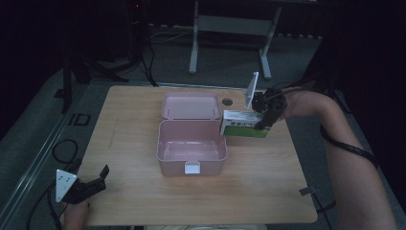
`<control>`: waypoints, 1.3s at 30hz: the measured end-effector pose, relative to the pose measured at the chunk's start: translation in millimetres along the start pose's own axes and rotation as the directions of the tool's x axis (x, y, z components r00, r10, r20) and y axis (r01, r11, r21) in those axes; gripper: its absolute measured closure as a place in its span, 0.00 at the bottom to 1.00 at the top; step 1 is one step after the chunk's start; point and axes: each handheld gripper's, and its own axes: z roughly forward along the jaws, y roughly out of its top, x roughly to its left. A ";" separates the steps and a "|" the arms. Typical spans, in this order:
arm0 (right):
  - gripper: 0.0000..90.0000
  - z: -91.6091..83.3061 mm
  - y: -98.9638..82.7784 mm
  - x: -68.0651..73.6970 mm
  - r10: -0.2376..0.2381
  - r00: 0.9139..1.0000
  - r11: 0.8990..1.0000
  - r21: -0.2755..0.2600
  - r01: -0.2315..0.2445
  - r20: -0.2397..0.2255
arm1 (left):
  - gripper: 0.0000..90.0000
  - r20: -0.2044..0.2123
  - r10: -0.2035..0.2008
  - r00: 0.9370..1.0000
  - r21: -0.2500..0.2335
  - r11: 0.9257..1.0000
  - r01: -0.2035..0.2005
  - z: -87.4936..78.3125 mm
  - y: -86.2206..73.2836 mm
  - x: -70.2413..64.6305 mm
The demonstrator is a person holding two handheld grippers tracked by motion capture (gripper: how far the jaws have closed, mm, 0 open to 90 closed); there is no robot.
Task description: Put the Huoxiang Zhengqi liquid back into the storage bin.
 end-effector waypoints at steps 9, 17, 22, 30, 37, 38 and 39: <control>0.70 6.8 27.4 -0.7 -0.027 1.000 1.000 -0.008 0.027 -0.015 | 0.00 0.001 -0.001 1.000 -0.002 1.000 0.001 0.0 -0.1 0.2; 0.70 16.3 50.0 6.3 -0.073 0.997 0.997 -0.015 0.073 -0.018 | 0.00 0.000 -0.003 1.000 -0.002 1.000 0.003 0.0 -0.1 0.2; 0.70 19.4 62.6 10.3 -0.086 0.996 0.996 -0.022 0.086 -0.015 | 0.00 0.000 -0.004 1.000 -0.003 1.000 0.004 0.0 -0.1 0.2; 0.70 28.1 92.0 21.2 -0.122 0.992 0.992 -0.022 0.121 -0.021 | 0.00 0.001 -0.005 1.000 -0.005 1.000 0.005 -0.3 -0.2 0.3; 0.70 38.2 108.9 24.7 -0.131 0.991 0.990 -0.047 0.129 -0.024 | 0.00 0.001 -0.005 1.000 -0.005 1.000 0.005 -0.3 -0.2 0.4; 0.70 40.5 110.8 25.2 -0.133 0.991 0.990 -0.050 0.132 -0.028 | 0.00 0.002 -0.005 1.000 -0.006 1.000 0.005 -0.4 -0.3 0.4; 0.70 42.9 112.5 25.7 -0.130 0.991 0.991 -0.049 0.128 -0.036 | 0.00 0.002 -0.005 1.000 -0.004 1.000 0.005 -0.5 -0.2 0.4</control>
